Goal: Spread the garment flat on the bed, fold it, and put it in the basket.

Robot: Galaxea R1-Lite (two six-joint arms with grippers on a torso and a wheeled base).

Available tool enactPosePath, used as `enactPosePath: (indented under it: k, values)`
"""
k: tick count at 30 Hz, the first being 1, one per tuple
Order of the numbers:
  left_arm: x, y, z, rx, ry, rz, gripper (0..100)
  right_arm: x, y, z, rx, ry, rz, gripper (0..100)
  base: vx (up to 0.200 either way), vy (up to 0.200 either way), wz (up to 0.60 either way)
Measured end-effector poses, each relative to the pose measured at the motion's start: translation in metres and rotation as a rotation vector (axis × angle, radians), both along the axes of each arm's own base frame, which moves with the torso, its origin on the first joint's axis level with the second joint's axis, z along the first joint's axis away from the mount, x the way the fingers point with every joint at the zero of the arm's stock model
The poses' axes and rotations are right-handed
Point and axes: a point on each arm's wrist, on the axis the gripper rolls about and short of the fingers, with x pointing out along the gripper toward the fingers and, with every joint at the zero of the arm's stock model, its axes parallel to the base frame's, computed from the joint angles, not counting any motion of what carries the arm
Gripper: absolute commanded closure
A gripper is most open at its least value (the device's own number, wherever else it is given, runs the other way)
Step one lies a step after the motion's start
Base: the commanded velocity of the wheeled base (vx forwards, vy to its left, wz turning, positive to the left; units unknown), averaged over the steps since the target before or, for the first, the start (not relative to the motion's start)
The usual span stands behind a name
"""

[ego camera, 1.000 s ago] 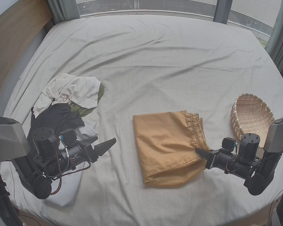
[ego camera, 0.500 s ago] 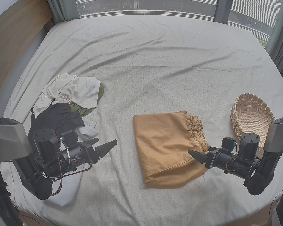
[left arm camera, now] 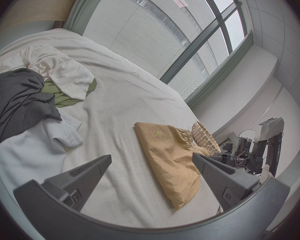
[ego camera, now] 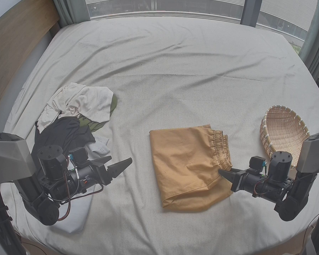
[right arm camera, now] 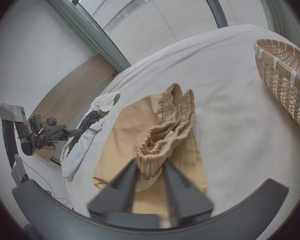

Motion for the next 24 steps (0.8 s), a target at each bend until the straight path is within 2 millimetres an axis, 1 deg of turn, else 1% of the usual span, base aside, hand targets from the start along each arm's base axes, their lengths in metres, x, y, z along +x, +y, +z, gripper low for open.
enactPosePath:
  k: [6,12,18,24]
  values:
    - [0.000,0.000,0.000,0.000,0.000,0.000,0,-0.003,-0.001,-0.003,-0.014,0.014,-0.007,100,0.000,0.000,0.00]
    - [0.000,0.000,0.000,-0.001,-0.001,-0.001,0,-0.016,-0.004,0.000,-0.038,0.030,-0.002,100,0.000,0.000,0.00]
    - [0.000,0.000,0.000,-0.002,0.000,-0.001,0,-0.030,-0.011,-0.003,-0.068,0.071,-0.004,100,0.000,0.000,0.00]
    - [0.000,0.000,0.000,-0.002,0.000,-0.002,0,-0.030,-0.014,-0.009,-0.077,0.098,-0.018,100,0.000,0.000,0.00]
